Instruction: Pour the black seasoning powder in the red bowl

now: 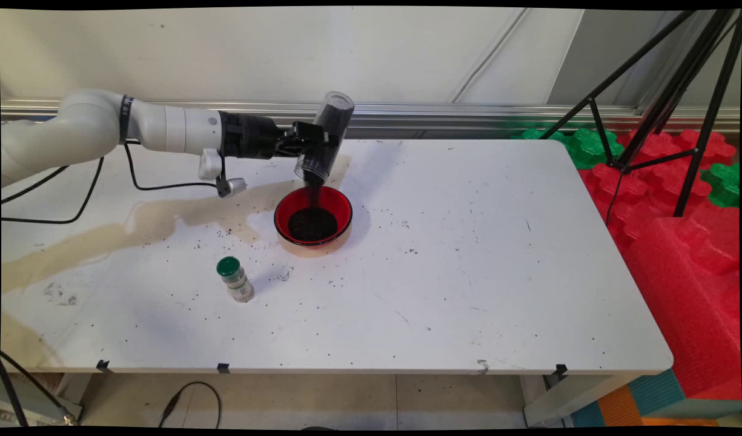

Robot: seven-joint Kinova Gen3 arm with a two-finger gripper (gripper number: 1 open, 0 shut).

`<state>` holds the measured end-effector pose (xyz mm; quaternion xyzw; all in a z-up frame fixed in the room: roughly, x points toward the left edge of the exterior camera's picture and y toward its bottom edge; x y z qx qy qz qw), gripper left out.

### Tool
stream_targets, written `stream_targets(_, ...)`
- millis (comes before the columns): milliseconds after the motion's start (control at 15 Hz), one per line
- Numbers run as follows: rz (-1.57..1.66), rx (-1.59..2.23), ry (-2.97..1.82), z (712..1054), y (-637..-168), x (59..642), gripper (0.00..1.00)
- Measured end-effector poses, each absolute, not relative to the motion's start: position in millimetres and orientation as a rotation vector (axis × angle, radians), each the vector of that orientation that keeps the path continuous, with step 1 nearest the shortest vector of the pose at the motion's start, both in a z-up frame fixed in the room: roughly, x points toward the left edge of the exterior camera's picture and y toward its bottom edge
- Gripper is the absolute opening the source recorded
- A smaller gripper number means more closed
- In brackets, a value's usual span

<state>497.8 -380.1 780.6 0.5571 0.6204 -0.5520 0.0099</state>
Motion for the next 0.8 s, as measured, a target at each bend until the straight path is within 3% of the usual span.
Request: stream_targets(800, -1.723, 1.756, 1.928, 780.2, -381.5, 496.7, 0.00)
